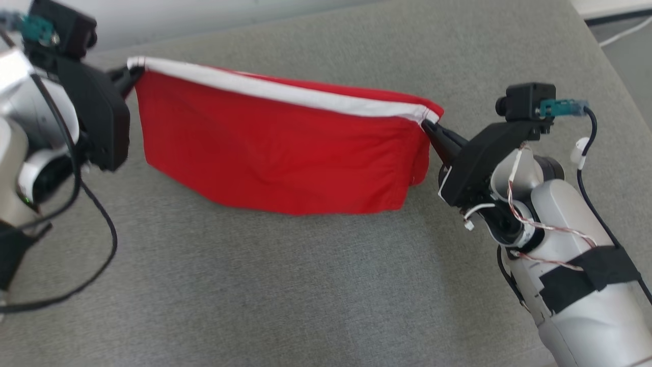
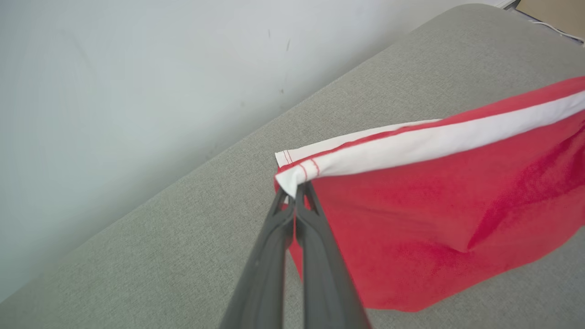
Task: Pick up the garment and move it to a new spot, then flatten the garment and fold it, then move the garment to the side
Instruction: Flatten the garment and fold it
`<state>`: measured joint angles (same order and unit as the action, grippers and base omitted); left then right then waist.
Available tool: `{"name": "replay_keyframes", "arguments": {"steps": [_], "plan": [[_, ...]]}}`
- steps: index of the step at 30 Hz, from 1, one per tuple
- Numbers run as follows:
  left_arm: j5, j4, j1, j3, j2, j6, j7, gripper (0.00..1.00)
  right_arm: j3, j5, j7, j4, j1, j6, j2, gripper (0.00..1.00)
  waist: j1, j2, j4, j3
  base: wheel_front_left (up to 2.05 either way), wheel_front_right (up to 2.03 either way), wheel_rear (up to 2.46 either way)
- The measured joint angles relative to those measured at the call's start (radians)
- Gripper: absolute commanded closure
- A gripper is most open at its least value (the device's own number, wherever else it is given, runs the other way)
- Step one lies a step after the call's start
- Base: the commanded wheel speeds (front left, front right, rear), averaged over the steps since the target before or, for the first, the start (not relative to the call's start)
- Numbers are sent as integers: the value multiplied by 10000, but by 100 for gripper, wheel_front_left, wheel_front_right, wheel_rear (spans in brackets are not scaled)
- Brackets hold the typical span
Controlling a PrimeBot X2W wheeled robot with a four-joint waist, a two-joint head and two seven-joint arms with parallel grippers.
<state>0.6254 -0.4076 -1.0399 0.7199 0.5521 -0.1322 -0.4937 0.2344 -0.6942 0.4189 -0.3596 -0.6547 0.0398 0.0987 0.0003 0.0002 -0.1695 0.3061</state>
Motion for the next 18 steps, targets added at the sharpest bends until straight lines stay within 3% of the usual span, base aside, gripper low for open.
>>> {"name": "replay_keyframes", "arguments": {"steps": [8, 18], "plan": [[96, -828, -1283, 966, 454, 0, 121, 100, 441, 42, -324, -696, -880, 0, -267, 100, -1, 0, -407, 639, 0, 0, 0], [228, -1555, -2348, 2013, 566, -2, 911, 100, 901, 40, -947, -1289, -1341, -13, -366, 100, -1, 0, -798, 1289, 0, 0, 0]]}}
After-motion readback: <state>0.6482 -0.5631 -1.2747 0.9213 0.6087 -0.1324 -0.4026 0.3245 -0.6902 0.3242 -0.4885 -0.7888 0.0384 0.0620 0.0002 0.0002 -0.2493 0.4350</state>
